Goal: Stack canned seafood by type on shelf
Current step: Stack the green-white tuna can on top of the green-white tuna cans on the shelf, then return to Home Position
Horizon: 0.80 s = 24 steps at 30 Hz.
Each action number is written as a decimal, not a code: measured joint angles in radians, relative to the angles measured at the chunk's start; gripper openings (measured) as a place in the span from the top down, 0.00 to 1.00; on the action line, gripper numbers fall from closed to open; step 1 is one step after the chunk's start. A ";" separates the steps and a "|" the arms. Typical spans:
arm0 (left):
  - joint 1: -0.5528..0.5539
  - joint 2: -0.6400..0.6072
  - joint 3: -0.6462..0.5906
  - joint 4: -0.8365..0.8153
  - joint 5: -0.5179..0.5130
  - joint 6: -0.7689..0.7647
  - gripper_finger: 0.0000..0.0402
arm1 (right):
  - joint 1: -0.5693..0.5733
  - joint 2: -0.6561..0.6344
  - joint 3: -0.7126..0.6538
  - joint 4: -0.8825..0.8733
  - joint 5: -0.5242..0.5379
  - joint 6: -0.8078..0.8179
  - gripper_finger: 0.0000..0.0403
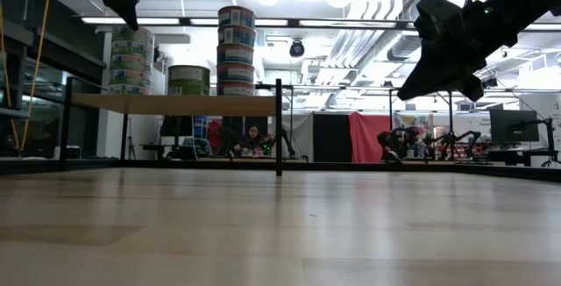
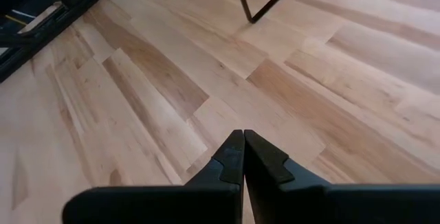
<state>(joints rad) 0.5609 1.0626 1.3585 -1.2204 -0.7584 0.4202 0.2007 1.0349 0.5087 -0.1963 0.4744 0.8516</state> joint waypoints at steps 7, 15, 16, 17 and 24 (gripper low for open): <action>-0.117 -0.002 0.183 -0.153 0.189 -0.399 0.40 | 0.000 0.000 0.000 0.025 -0.038 0.004 1.00; -0.478 -0.115 -0.013 0.396 0.253 -0.697 0.60 | -0.010 -0.002 0.000 0.282 -0.119 -0.132 1.00; -0.527 -0.119 -0.090 0.516 0.247 -0.696 0.66 | -0.014 -0.003 0.000 0.316 -0.142 -0.143 1.00; -0.573 -0.116 -0.174 0.652 0.248 -0.697 0.71 | -0.020 -0.004 0.000 0.349 -0.168 -0.152 1.00; -0.816 -0.021 -0.634 1.501 0.236 -0.798 0.97 | -0.066 -0.068 0.000 0.440 -0.423 -0.110 1.00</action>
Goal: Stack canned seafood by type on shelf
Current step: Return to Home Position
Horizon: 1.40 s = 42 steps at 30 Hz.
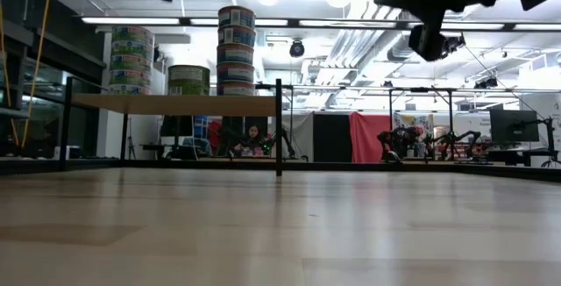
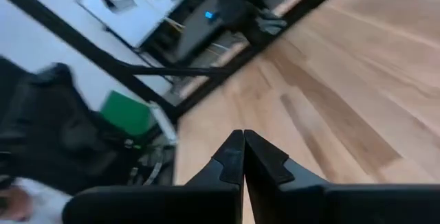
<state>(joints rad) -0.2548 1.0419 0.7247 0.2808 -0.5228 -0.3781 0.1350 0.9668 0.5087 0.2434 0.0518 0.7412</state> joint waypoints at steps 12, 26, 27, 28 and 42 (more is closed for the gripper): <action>0.007 -0.184 -0.364 0.306 0.044 0.066 1.00 | -0.072 -0.089 0.007 0.095 -0.063 0.062 1.00; 0.003 -0.673 -0.711 0.214 0.042 -0.013 1.00 | -0.062 -0.103 0.167 -0.085 -0.007 -0.066 1.00; 0.003 -0.685 -0.711 0.198 0.042 -0.006 1.00 | -0.059 -0.114 0.166 -0.123 0.000 -0.057 1.00; 0.003 -0.698 -0.712 0.176 0.042 -0.002 1.00 | -0.055 -0.123 0.166 -0.166 0.004 -0.044 1.00; 0.004 -0.720 -0.711 0.127 0.038 -0.004 1.00 | -0.361 -0.159 -0.096 0.023 -0.372 -0.105 1.00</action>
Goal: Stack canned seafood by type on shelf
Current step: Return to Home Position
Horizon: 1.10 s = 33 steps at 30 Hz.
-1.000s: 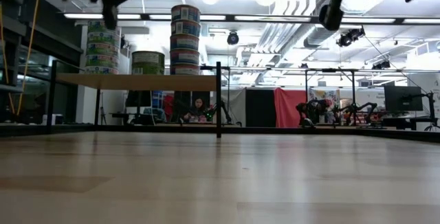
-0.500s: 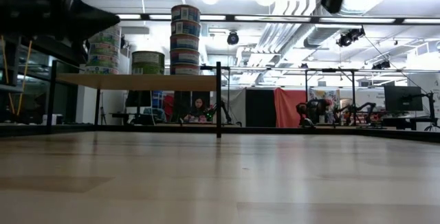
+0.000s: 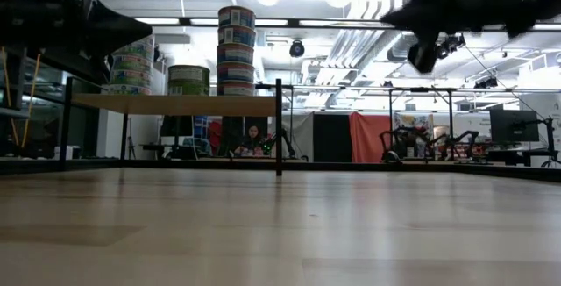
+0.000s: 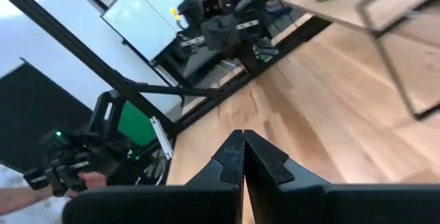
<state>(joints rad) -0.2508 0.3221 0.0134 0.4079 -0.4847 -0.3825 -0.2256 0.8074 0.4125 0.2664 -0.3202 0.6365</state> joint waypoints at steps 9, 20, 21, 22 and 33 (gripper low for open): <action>0.000 0.000 0.000 -0.001 0.000 0.000 1.00 | -0.175 -0.071 -0.209 0.305 -0.220 0.048 1.00; 0.000 0.000 0.000 0.000 0.000 0.000 1.00 | 0.257 -0.191 -0.325 0.339 0.157 -0.047 1.00; 0.000 0.000 0.000 -0.001 0.000 0.000 1.00 | 0.251 -0.212 -0.353 0.351 0.160 -0.042 1.00; 0.000 0.000 0.000 0.000 0.000 0.000 1.00 | 0.240 -0.235 -0.379 0.371 0.161 -0.034 1.00; 0.000 0.000 0.000 -0.001 -0.001 0.000 1.00 | 0.140 -0.417 -0.395 0.047 0.257 -0.387 1.00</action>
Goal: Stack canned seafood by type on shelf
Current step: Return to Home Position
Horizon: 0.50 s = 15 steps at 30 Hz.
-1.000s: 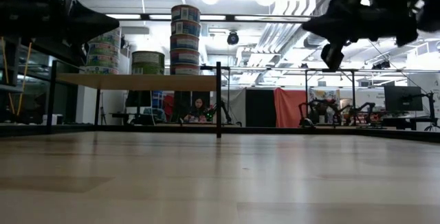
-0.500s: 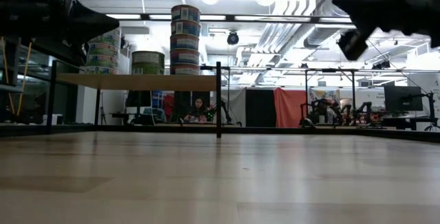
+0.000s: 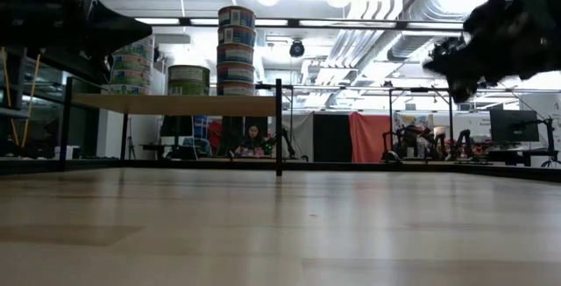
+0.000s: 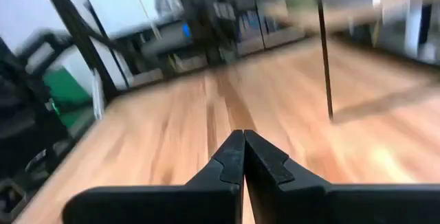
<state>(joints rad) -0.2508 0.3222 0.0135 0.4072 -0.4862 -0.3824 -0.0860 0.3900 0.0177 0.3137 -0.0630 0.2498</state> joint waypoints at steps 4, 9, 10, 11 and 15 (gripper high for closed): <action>0.000 0.000 0.000 0.000 0.000 0.000 1.00 | -0.005 0.003 0.000 -0.148 0.005 0.082 1.00; 0.000 0.000 0.000 0.000 0.000 0.000 1.00 | -0.005 0.003 0.000 -0.307 0.004 0.110 1.00; 0.000 0.000 0.000 0.000 0.000 0.000 1.00 | -0.005 0.004 0.000 -0.316 0.007 0.109 1.00; 0.000 0.000 0.000 0.000 0.000 0.000 1.00 | -0.005 0.005 0.000 -0.315 0.008 0.108 1.00; 0.000 0.000 0.000 0.000 0.001 0.000 1.00 | -0.001 -0.007 0.000 -0.318 0.008 0.109 1.00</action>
<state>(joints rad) -0.2508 0.3222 0.0135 0.4075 -0.4852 -0.3824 -0.0871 0.3827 0.0174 -0.0044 -0.0551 0.3593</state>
